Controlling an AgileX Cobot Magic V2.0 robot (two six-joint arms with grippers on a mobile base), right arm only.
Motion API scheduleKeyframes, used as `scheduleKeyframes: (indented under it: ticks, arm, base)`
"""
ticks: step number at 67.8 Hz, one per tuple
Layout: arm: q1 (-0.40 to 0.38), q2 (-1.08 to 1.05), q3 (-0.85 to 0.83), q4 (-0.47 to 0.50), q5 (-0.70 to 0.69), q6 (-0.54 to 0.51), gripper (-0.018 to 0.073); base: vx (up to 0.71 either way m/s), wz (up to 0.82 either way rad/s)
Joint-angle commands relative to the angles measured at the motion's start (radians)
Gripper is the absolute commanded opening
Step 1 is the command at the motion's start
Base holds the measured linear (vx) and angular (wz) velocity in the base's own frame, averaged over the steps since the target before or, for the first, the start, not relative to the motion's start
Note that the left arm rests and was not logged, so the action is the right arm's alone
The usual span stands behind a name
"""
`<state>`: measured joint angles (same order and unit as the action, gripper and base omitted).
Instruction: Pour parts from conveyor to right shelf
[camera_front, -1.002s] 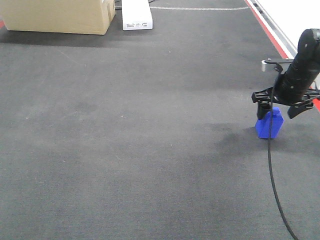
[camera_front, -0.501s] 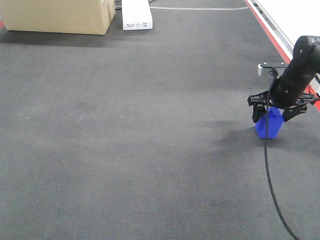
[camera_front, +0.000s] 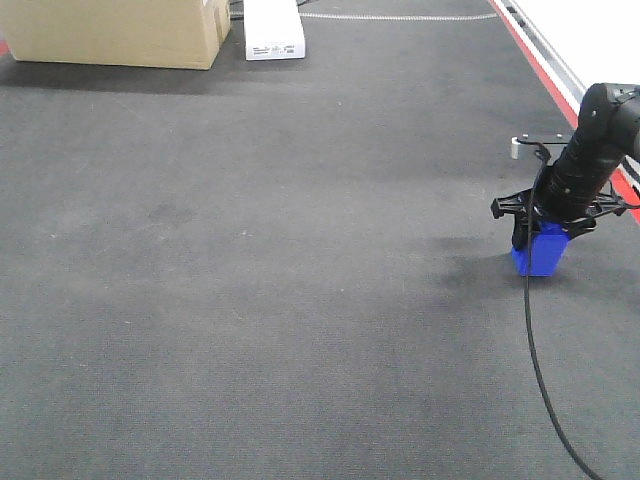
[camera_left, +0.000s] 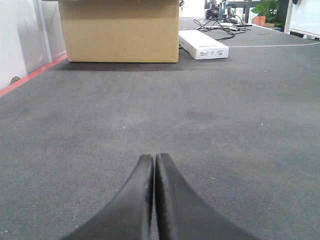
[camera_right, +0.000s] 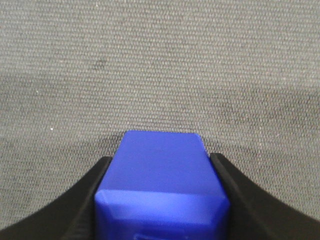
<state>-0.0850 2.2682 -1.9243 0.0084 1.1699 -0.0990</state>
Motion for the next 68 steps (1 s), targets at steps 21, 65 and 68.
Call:
scheduleKeyframes:
  ticks: [21, 65, 68]
  arm:
    - [-0.004, -0.146, -0.03, 0.018, -0.054, -0.002, -0.001]
    - [-0.004, -0.794, 0.392, 0.078, -0.371, -0.019, -0.0006]
    - [-0.004, -0.852, 0.461, 0.081, -0.406, -0.026, -0.0006]
  base:
    - [0.0, 0.0]
    - [0.0, 0.0]
    - [0.0, 0.0]
